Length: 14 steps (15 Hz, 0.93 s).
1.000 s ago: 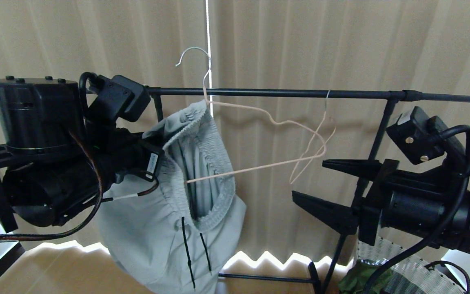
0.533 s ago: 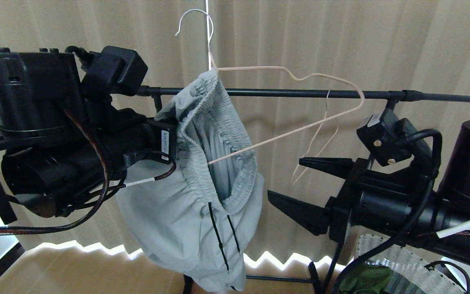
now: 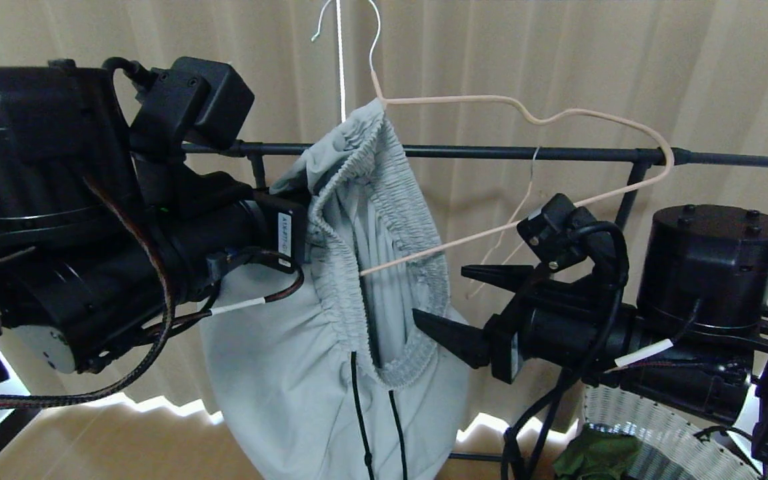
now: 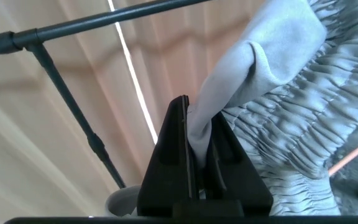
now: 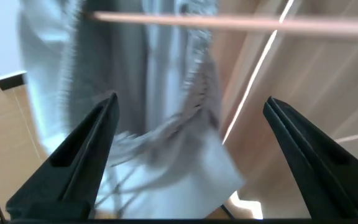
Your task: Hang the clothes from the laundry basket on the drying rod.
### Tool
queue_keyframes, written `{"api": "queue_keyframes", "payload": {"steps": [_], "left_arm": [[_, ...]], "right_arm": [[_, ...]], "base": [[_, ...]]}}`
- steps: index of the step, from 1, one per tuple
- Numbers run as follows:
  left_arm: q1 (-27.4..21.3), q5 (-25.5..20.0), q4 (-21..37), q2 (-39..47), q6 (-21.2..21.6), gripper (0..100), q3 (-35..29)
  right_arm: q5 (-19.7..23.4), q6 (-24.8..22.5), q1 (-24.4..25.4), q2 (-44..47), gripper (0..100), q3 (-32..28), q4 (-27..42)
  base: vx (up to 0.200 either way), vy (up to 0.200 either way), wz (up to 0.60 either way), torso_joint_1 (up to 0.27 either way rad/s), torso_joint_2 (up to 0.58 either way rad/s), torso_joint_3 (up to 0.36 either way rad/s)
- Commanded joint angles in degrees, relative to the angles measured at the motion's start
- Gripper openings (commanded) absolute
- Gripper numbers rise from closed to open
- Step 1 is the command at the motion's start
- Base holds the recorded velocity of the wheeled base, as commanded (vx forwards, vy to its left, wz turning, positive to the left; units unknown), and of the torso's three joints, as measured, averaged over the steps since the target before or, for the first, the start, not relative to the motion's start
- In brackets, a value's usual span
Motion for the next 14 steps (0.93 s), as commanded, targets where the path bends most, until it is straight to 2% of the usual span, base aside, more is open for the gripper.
{"api": "queue_keyframes", "payload": {"steps": [1, 6, 9, 10, 12, 14], "left_arm": [[-0.2, -0.03, -0.03, -1.01, 0.01, 0, 0.14], [-1.7, -0.12, -0.03, -2.06, 0.1, 0, 0.4], [-0.91, -0.12, -0.03, -1.97, 0.71, 0, 1.19], [-0.2, -0.12, -0.03, -1.88, 1.42, 0, 1.37], [3.31, -0.03, -0.91, -1.71, 6.43, 0, 2.95], [4.54, -0.03, -2.93, -1.53, 7.75, 0, 3.74]], "right_arm": [[0.02, -0.02, -0.27, 0.93, 0, 0.08, 0.0], [-0.16, 0.06, -2.55, 1.28, 0, 0.26, 0.0], [-2.53, -0.02, -6.15, 0.49, 0, 0.44, 0.08], [-2.62, -0.02, -7.03, 0.05, 0, 0.44, 0.08], [-2.71, -0.2, -10.55, -1.62, 0, 0.52, 0.17], [-2.62, -0.2, -12.75, -2.41, 0, 0.52, 0.35]], "base": [[0.0, 0.0, 0.0, 0.0, 0.0, 0.0], [0.0, 0.0, 0.0, 0.0, 0.0, 0.0], [0.0, 0.0, 0.0, 0.0, 0.0, 0.0], [0.0, 0.0, 0.0, 0.0, 0.0, 0.0], [0.0, 0.0, 0.0, 0.0, 0.0, 0.0], [0.0, 0.0, 0.0, 0.0, 0.0, 0.0]]}}
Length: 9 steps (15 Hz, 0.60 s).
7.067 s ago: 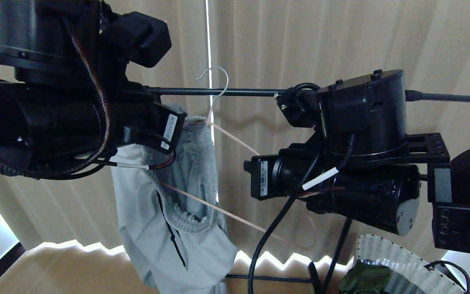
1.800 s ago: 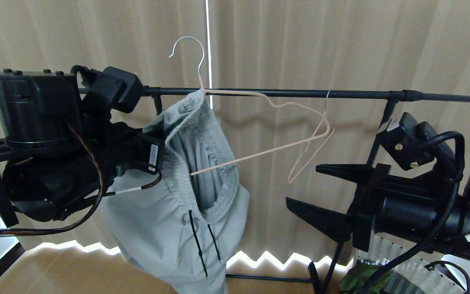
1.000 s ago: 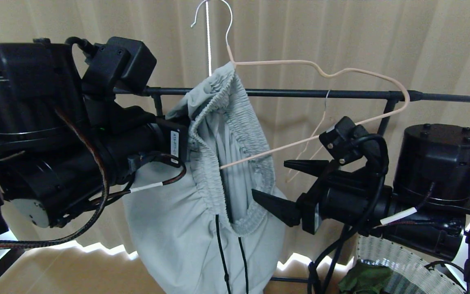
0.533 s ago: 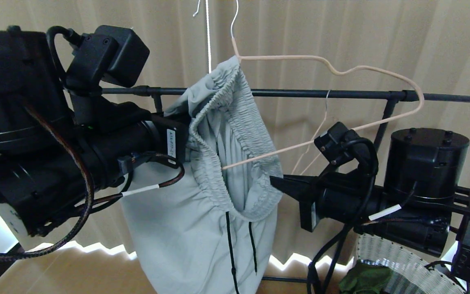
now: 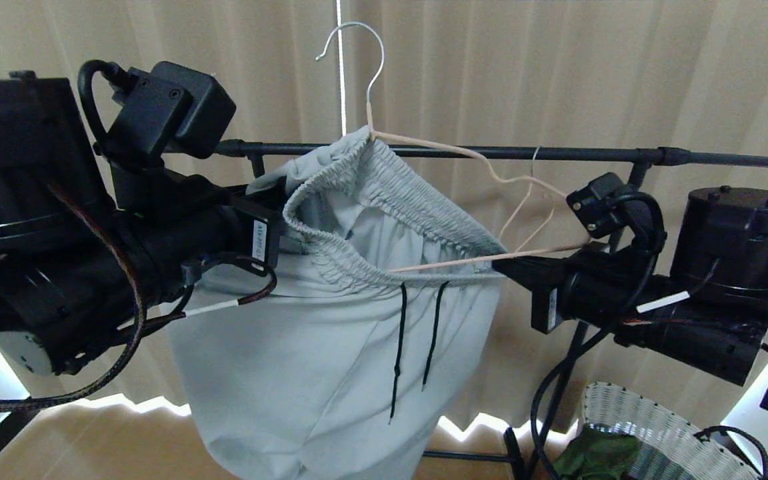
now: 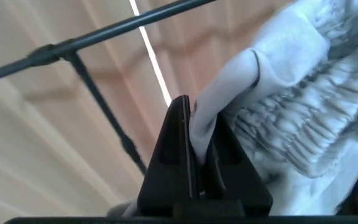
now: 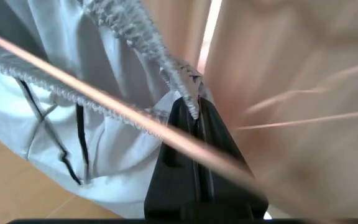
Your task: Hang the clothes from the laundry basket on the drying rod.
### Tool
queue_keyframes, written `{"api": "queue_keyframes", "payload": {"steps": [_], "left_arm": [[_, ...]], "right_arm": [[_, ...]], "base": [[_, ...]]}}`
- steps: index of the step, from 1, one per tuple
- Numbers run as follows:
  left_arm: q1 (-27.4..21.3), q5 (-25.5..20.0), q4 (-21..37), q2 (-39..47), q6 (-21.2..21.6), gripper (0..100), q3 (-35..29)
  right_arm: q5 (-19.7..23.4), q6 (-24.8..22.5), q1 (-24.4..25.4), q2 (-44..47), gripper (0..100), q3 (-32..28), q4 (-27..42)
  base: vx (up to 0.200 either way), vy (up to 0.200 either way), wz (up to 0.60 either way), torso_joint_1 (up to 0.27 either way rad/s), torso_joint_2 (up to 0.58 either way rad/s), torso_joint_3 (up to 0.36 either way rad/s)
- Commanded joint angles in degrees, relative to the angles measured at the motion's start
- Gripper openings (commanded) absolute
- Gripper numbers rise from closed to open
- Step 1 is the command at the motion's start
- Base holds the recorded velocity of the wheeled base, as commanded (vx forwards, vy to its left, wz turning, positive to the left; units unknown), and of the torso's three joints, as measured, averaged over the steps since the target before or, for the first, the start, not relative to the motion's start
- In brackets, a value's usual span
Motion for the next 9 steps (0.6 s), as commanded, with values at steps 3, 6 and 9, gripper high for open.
{"api": "queue_keyframes", "payload": {"steps": [3, 6, 9], "left_arm": [[3.76, 0.19, -3.0, 0.24, 3.11, 0, 2.76], [6.84, 0.19, -6.87, 0.85, 6.8, 0, 4.6], [10.44, 0.1, -12.23, 1.38, 11.1, 0, 7.77]], "right_arm": [[-0.07, -0.04, -3.89, -1.05, 0, 0.02, 0.02], [-0.07, -0.04, -4.41, -0.7, 0, -0.06, 0.02], [-0.07, -0.04, -4.41, -0.61, 0, -0.06, 0.19]], "base": [[0.0, 0.0, 0.0, 0.0, 0.0, 0.0], [0.0, 0.0, 0.0, 0.0, 0.0, 0.0], [0.0, 0.0, 0.0, 0.0, 0.0, 0.0]]}}
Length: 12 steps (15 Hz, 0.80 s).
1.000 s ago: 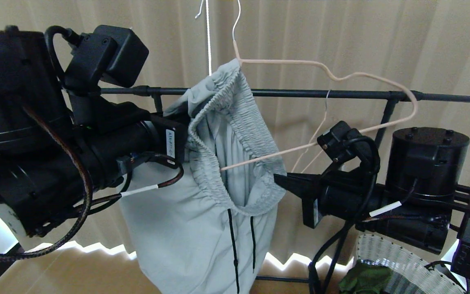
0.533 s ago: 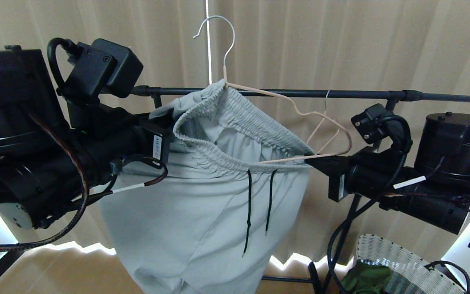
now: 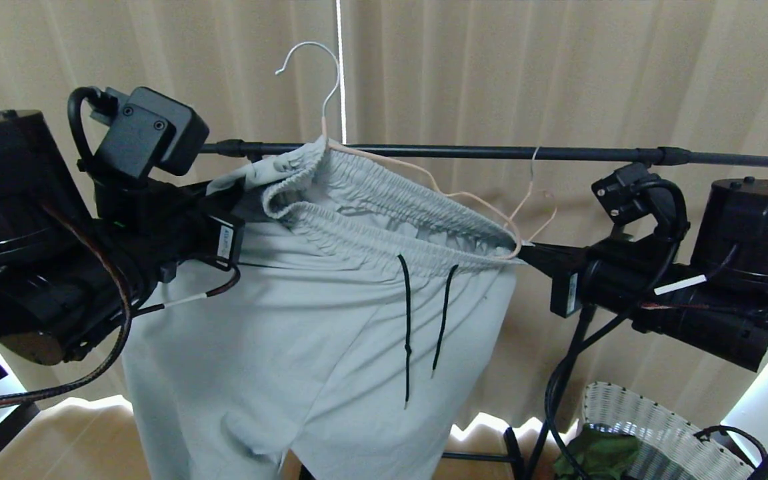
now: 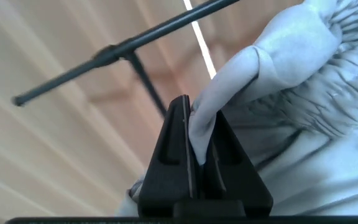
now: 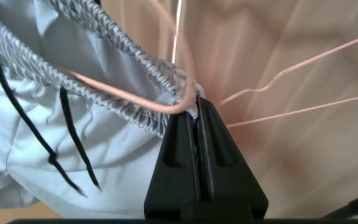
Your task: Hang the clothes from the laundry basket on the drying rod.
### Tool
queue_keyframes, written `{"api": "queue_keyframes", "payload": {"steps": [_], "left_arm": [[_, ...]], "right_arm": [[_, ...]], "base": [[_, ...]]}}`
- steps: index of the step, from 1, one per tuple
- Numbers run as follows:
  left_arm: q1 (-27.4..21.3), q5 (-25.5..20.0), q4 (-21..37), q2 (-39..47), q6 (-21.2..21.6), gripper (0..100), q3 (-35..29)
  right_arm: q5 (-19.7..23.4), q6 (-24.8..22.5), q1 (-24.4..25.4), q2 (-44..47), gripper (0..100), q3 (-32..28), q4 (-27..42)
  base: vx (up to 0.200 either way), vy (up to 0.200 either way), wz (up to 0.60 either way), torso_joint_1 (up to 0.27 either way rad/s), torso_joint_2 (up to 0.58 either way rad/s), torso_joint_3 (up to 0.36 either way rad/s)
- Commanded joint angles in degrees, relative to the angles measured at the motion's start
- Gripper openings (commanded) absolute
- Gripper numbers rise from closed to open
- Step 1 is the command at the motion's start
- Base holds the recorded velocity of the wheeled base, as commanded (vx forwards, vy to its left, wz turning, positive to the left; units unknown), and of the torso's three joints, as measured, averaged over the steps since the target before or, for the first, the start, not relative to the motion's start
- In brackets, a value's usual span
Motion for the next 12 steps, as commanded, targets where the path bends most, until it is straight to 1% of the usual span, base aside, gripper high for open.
{"api": "queue_keyframes", "payload": {"steps": [1, 2, 4, 6, 7, 9, 10, 12], "left_arm": [[1.73, 0.1, -1.26, 0.49, 0.88, 0, 1.59], [3.14, 0.1, -4.24, 0.67, 3.08, 0, 3.35], [4.02, 0.01, -7.23, 1.28, 5.01, 0, 5.1], [4.72, 0.01, -8.46, 1.54, 6.33, 0, 6.07], [5.33, -0.34, -9.61, 1.54, 8.44, 0, 7.3], [5.51, -2.97, -11.63, 2.07, 10.46, 0, 8.53], [5.77, -3.5, -12.95, 2.07, 12.84, 0, 9.41], [5.95, -5.0, -15.67, 2.86, 14.86, 0, 10.11]], "right_arm": [[-0.1, -0.04, 0.02, 0.08, 0, 0.02, -0.01], [-0.1, -0.04, 0.02, 0.17, 0, -0.07, 0.17], [-0.01, -0.04, 0.02, 0.26, 0, -0.15, 0.43], [-0.01, -0.22, 0.02, 0.08, 0, 0.02, 0.7], [-0.01, -0.22, 0.02, -0.45, 0, -0.42, 2.89], [-0.01, -0.31, 0.11, -1.76, 0, -2.35, 9.31], [-0.01, -0.31, 0.64, -2.64, 0, -5.43, 15.99], [0.08, -0.22, 2.22, -3.08, 0, -10.44, 26.89]], "base": [[0.0, 0.0, 0.0, 0.0, 0.0, 0.0], [0.0, 0.0, 0.0, 0.0, 0.0, 0.0], [0.0, 0.0, 0.0, 0.0, 0.0, 0.0], [0.0, 0.0, 0.0, 0.0, 0.0, 0.0], [0.0, 0.0, 0.0, 0.0, 0.0, 0.0], [0.0, 0.0, 0.0, 0.0, 0.0, 0.0], [0.0, 0.0, 0.0, 0.0, 0.0, 0.0], [0.0, 0.0, 0.0, 0.0, 0.0, 0.0]]}}
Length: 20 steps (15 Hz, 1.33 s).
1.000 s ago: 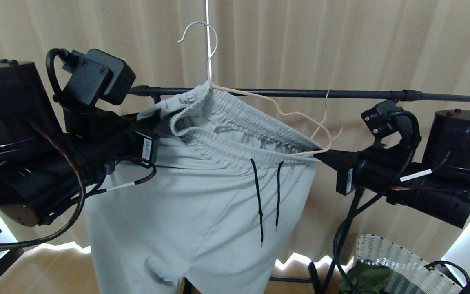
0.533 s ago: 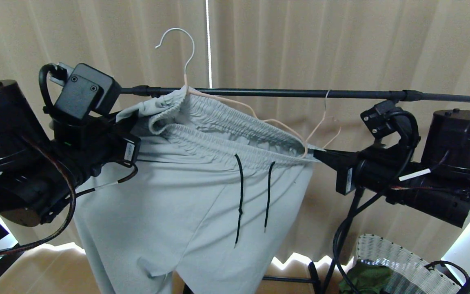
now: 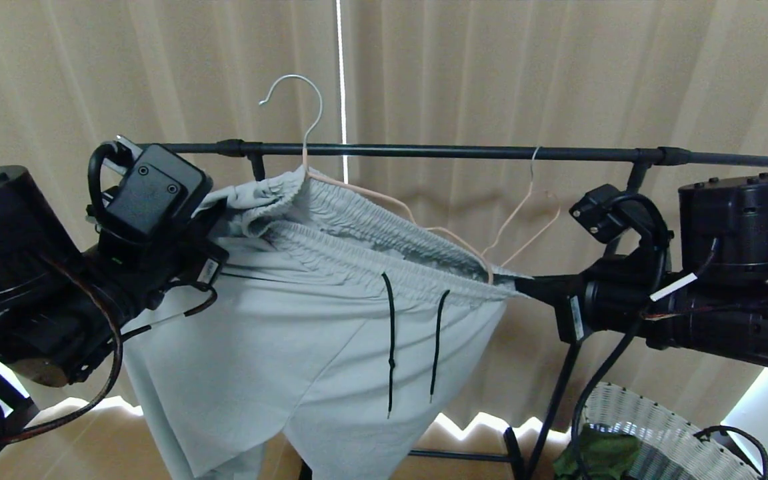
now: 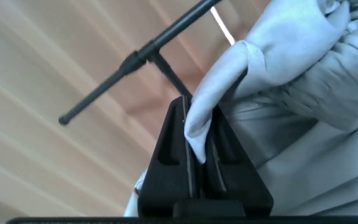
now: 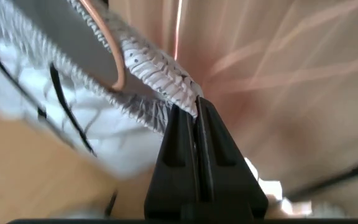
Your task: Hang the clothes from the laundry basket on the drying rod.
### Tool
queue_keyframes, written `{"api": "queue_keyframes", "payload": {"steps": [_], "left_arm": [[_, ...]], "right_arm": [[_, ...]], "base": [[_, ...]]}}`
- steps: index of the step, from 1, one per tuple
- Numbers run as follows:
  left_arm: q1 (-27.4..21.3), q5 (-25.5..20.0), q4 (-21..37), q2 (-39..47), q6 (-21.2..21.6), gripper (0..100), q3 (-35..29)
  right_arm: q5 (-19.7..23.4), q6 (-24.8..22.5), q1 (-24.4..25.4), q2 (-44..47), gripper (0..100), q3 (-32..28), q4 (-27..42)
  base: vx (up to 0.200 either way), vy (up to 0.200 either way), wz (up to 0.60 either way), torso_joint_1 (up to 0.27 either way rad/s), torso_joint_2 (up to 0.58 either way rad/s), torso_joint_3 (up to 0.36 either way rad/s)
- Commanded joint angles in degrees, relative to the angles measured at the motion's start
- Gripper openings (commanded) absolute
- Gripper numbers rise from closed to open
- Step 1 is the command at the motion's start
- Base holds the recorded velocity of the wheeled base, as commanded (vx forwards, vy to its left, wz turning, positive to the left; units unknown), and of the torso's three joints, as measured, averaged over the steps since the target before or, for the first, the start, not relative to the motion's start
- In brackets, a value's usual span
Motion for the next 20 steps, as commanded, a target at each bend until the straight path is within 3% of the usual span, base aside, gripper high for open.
{"api": "queue_keyframes", "payload": {"steps": [1, 2, 5, 8, 14, 17, 20], "left_arm": [[0.17, -0.54, -0.72, 1.01, 0.4, 0, 0.58], [0.61, -0.89, -2.92, 1.89, 1.01, 0, 0.67], [0.87, -1.5, -6.35, 3.03, 1.1, 0, 2.17], [0.96, -5.99, -7.4, 2.24, 4.17, 0, 6.82], [1.14, -10.2, -9.25, 2.15, 7.43, 0, 11.83], [6.76, -14.34, -9.25, 1.27, 11.03, 0, 14.73], [8.78, -14.51, -9.33, 1.18, 11.12, 0, 14.47]], "right_arm": [[0.11, 0.03, 1.57, -1.12, 0, -4.36, 4.38], [0.02, 0.03, 3.51, -1.03, 0, -5.85, 8.77], [-0.07, 0.03, 5.53, -0.77, 0, -7.7, 13.16], [-0.33, 0.11, 5.44, -0.07, 0, -12.36, 17.82], [-2.09, 0.03, 6.41, 0.29, 0, -14.64, 19.67], [-4.03, -0.06, 4.74, 0.46, 0, -14.82, 19.67], [-4.11, -0.15, 4.74, 0.37, 0, -15.26, 20.99]], "base": [[0.0, 0.0, 0.0, 0.0, 0.0, 0.0], [0.0, 0.0, 0.0, 0.0, 0.0, 0.0], [0.0, 0.0, 0.0, 0.0, 0.0, 0.0], [0.0, 0.0, 0.0, 0.0, 0.0, 0.0], [0.0, 0.0, 0.0, 0.0, 0.0, 0.0], [0.0, 0.0, 0.0, 0.0, 0.0, 0.0], [0.0, 0.0, 0.0, 0.0, 0.0, 0.0]]}}
